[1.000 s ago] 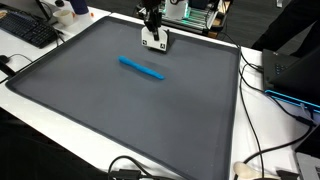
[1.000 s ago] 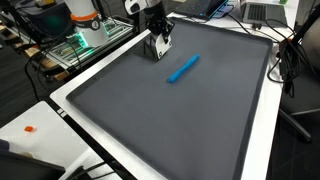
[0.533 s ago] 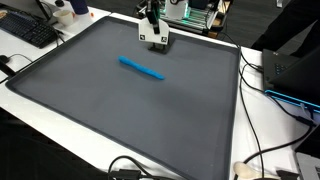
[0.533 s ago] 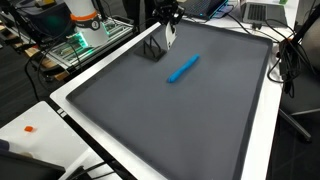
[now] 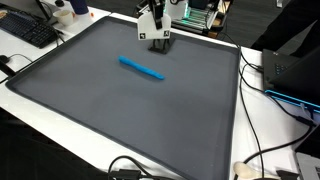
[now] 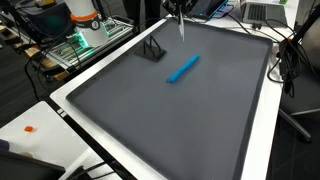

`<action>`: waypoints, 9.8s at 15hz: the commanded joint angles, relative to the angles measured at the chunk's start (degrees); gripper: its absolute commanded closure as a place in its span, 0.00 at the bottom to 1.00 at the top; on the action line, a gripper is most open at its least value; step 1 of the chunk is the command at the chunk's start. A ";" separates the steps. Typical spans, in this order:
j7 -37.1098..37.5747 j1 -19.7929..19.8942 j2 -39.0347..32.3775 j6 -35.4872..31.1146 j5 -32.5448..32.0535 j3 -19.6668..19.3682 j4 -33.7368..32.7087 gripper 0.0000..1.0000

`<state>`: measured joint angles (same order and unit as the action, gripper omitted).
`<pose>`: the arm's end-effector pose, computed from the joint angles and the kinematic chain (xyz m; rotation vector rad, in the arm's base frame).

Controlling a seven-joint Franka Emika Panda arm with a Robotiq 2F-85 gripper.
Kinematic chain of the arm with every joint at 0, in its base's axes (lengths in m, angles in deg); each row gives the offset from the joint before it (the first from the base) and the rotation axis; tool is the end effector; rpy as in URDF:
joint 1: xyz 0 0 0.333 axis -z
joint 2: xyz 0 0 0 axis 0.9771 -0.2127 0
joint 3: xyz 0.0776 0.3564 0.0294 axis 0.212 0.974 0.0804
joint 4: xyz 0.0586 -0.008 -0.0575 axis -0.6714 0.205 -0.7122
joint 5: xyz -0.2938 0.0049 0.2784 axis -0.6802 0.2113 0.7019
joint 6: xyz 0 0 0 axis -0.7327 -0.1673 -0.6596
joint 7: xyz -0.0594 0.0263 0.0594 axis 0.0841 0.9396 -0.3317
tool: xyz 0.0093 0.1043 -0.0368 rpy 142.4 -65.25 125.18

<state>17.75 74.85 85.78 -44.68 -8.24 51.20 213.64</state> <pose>0.5172 0.0841 0.3965 -2.7360 1.1821 0.1401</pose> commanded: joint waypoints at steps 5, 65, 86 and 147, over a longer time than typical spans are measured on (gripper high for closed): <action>-16.76 -2.22 -9.63 7.51 -5.18 -0.21 -10.91 0.99; -33.93 -8.84 -30.97 4.53 -23.16 -2.67 -25.42 0.99; -35.88 -7.66 -29.09 11.78 -19.92 -1.24 -23.97 0.99; -39.31 -4.97 -29.87 4.73 -21.23 -2.69 -22.25 0.99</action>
<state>-20.94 69.87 57.10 -38.88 -29.59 48.95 190.02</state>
